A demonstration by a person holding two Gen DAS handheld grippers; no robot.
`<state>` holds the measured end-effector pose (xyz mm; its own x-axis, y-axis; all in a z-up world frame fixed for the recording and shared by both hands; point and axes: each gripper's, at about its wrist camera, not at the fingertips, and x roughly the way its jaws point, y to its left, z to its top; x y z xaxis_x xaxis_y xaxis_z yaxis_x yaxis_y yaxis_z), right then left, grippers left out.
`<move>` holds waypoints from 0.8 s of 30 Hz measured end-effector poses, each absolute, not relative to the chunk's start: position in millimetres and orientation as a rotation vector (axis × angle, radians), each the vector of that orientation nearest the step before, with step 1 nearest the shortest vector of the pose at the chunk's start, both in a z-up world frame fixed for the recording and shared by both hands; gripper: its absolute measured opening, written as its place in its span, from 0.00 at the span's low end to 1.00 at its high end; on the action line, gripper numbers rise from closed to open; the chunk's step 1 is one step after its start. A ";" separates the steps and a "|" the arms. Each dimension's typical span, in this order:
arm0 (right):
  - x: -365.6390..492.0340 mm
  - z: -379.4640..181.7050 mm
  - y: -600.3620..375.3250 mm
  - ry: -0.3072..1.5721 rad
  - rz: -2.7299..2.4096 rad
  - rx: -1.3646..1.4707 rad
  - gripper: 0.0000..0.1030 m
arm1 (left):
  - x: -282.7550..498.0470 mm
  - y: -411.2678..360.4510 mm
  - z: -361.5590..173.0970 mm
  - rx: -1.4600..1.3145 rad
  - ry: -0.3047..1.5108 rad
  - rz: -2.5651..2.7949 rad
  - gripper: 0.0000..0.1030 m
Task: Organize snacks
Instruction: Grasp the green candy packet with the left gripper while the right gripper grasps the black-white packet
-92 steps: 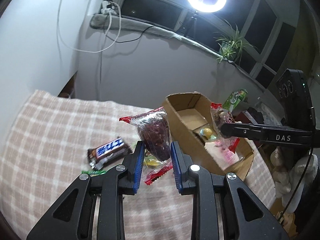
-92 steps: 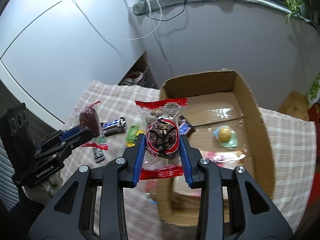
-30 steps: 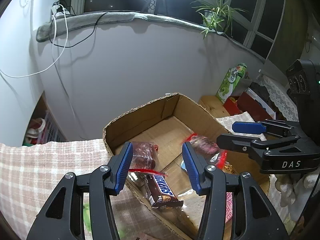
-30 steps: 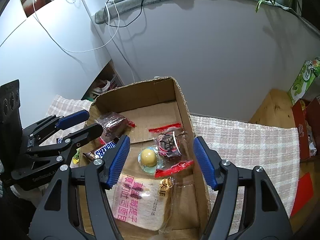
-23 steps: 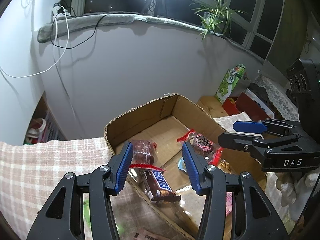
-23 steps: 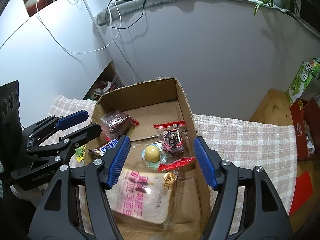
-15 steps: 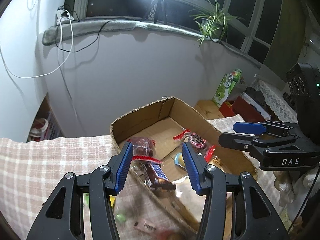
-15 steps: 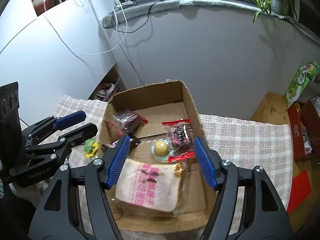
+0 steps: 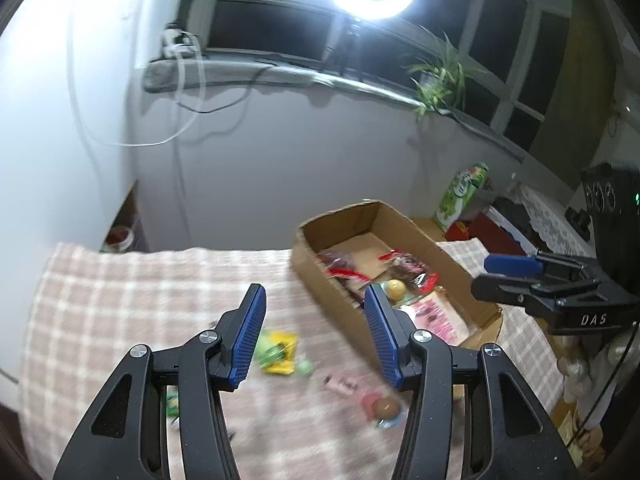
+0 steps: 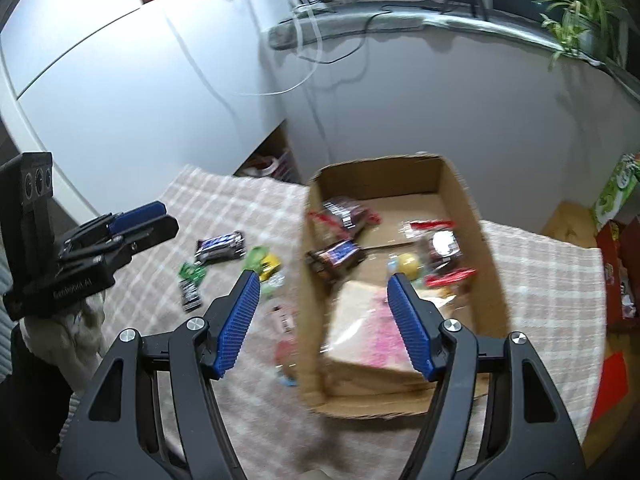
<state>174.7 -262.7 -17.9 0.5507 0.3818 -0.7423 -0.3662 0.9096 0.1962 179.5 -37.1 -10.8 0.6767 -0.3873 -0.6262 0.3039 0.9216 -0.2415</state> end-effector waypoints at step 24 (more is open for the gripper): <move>157.9 -68.2 -139.6 0.987 0.671 -0.076 0.63 | 129.0 76.3 -71.3 -0.223 0.831 -0.259 0.49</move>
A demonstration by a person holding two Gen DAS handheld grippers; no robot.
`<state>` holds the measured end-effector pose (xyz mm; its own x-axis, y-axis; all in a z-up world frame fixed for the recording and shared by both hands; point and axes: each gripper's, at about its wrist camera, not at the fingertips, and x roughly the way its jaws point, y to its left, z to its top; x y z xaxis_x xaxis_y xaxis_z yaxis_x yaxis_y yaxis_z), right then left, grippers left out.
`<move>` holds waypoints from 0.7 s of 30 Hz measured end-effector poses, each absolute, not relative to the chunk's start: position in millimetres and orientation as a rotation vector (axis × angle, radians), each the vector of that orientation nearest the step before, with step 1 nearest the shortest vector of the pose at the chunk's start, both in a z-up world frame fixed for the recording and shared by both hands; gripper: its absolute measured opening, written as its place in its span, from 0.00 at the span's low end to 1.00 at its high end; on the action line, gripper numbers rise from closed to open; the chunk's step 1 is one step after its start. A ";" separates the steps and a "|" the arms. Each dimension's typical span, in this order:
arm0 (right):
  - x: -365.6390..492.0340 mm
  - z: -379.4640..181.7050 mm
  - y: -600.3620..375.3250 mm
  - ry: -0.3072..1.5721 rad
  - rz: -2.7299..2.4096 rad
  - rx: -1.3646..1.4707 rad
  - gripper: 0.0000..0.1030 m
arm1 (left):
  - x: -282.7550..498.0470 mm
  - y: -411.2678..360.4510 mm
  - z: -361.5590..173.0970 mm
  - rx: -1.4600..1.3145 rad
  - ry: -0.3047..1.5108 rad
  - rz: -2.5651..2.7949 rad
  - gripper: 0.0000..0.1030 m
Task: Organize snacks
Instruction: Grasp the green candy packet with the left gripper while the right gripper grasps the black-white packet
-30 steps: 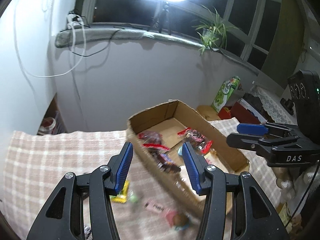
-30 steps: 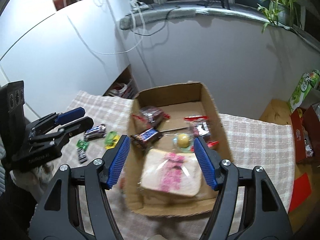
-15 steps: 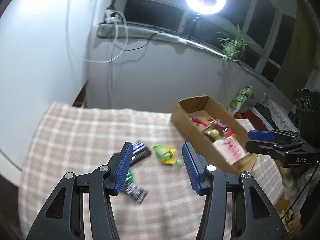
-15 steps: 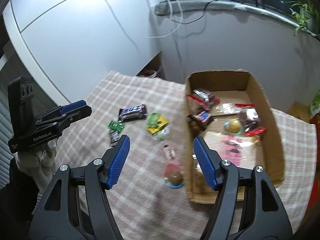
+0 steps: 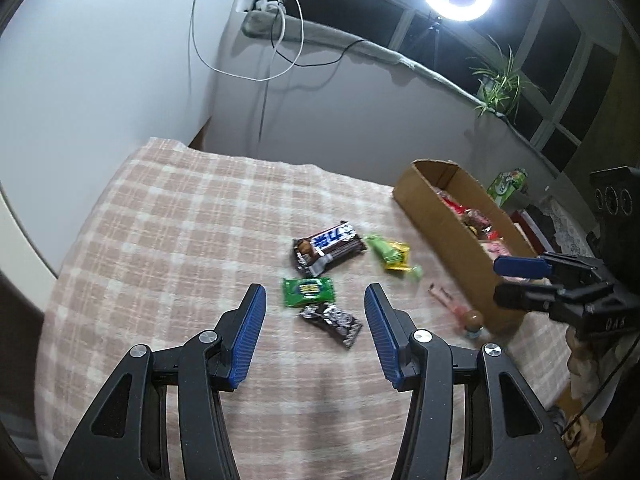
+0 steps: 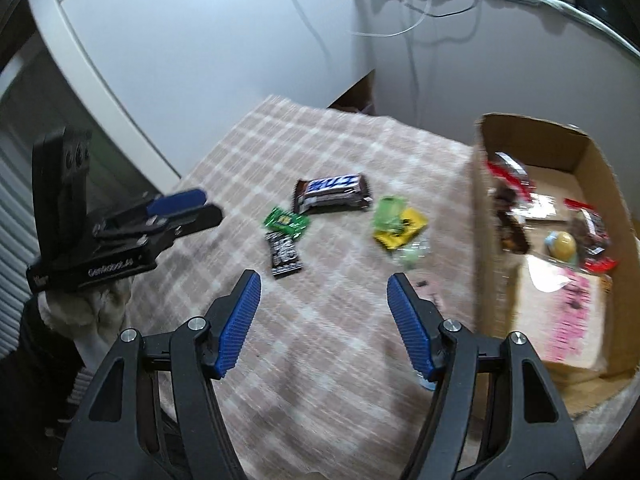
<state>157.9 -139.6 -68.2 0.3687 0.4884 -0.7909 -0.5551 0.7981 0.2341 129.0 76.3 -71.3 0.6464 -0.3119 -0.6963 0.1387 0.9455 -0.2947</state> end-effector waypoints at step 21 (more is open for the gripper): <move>181.6 -130.4 -64.3 1.032 0.747 -0.245 0.42 | 179.0 64.5 -108.4 0.066 0.965 -0.470 0.35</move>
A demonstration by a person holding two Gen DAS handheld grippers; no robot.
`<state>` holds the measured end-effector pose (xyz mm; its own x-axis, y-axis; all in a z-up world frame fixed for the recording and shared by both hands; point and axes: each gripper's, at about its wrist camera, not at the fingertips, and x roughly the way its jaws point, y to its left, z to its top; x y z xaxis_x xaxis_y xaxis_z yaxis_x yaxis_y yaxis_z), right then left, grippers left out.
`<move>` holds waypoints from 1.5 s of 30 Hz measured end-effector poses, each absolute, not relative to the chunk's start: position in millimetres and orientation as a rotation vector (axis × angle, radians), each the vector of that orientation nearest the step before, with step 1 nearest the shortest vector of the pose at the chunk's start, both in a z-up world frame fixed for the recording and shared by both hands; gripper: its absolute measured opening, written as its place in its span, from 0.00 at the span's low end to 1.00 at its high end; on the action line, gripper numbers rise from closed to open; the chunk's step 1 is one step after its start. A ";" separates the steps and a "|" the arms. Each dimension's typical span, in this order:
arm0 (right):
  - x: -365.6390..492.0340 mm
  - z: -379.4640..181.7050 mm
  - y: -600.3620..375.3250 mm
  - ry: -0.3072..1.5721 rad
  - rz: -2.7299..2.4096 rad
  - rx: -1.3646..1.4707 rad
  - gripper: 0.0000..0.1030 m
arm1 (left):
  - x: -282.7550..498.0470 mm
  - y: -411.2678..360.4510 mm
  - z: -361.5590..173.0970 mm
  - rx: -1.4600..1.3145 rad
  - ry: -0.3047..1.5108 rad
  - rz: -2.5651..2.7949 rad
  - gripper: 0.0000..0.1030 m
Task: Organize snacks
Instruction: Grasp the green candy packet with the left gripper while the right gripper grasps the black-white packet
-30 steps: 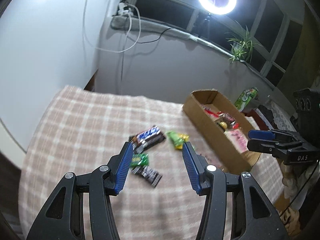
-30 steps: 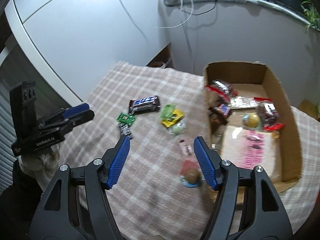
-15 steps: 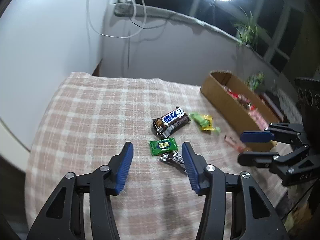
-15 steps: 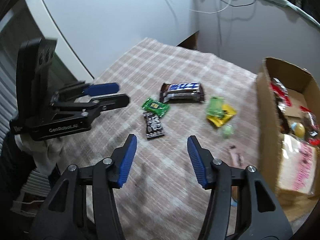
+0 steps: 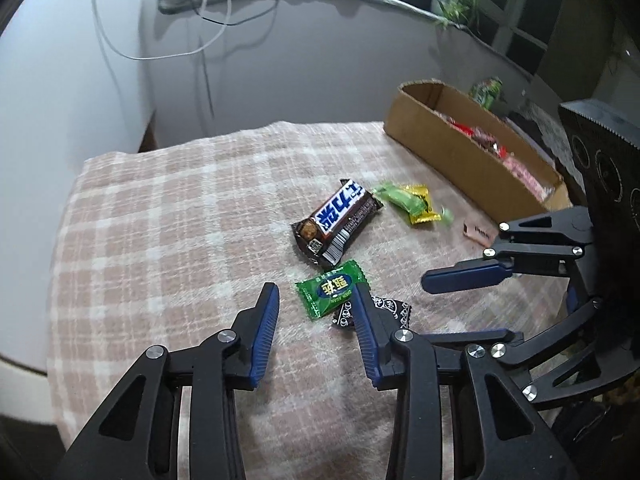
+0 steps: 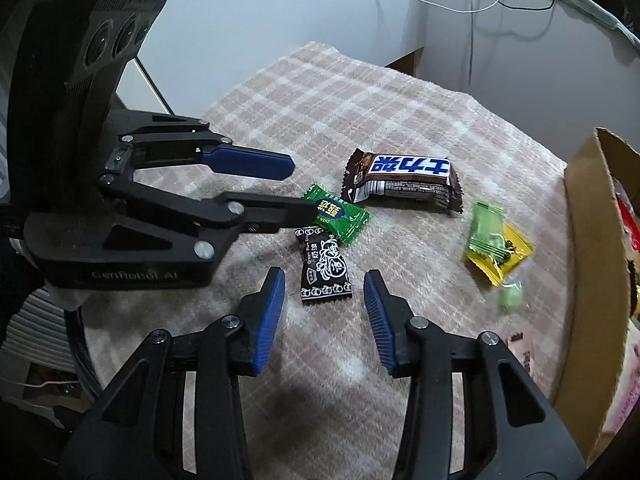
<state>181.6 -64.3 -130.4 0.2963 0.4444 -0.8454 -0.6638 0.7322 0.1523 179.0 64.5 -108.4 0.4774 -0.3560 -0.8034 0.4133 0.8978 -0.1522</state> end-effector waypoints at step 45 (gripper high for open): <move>176.9 -140.8 -98.9 1.027 0.650 -0.302 0.26 | 200.9 11.3 -135.2 0.304 0.969 -0.579 0.25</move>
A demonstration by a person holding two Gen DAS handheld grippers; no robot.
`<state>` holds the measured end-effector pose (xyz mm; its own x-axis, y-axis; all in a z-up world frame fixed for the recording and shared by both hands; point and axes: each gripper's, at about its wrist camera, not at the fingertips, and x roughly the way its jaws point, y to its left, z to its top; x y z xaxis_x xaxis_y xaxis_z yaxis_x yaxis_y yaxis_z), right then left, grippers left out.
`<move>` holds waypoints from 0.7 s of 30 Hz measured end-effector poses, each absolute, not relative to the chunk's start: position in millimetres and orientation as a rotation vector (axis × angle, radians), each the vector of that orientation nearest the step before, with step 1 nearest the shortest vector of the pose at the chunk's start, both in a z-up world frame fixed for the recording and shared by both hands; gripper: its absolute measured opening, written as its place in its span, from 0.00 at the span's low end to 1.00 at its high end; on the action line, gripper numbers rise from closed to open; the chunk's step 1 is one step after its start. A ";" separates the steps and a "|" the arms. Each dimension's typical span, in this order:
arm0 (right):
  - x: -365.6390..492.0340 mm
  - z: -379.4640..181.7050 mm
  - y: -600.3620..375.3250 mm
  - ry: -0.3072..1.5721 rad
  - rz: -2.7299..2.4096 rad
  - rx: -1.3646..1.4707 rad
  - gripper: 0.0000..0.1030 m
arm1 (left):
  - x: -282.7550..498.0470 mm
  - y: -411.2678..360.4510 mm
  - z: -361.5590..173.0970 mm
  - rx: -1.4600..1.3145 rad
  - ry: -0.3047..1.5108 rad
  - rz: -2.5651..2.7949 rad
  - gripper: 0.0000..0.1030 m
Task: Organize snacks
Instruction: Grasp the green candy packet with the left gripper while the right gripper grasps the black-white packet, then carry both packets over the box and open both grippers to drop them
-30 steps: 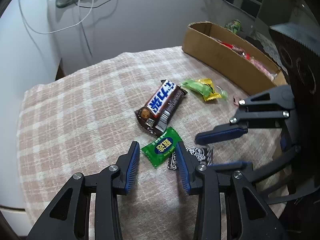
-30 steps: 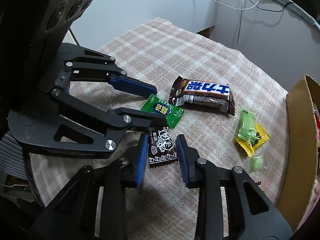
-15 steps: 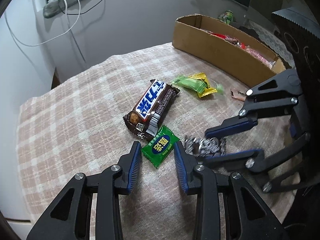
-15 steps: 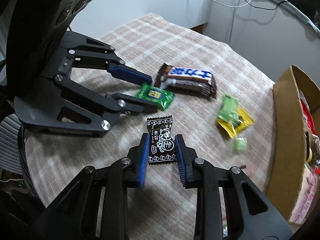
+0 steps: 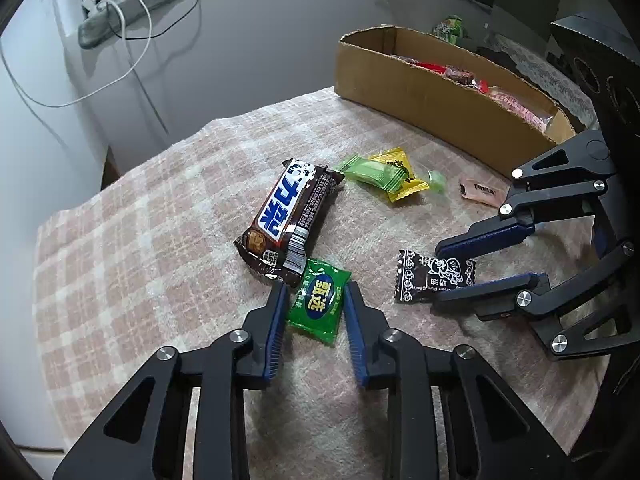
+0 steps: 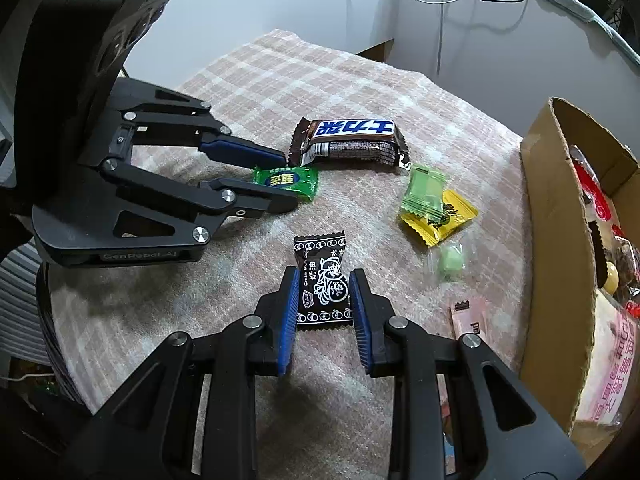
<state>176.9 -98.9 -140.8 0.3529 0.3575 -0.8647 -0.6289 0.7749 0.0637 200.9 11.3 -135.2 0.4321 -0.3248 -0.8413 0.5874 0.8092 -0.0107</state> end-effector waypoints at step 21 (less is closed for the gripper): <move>152.6 -96.6 -139.7 0.931 0.608 -0.207 0.26 | 174.0 22.0 -106.2 0.180 0.920 -0.509 0.22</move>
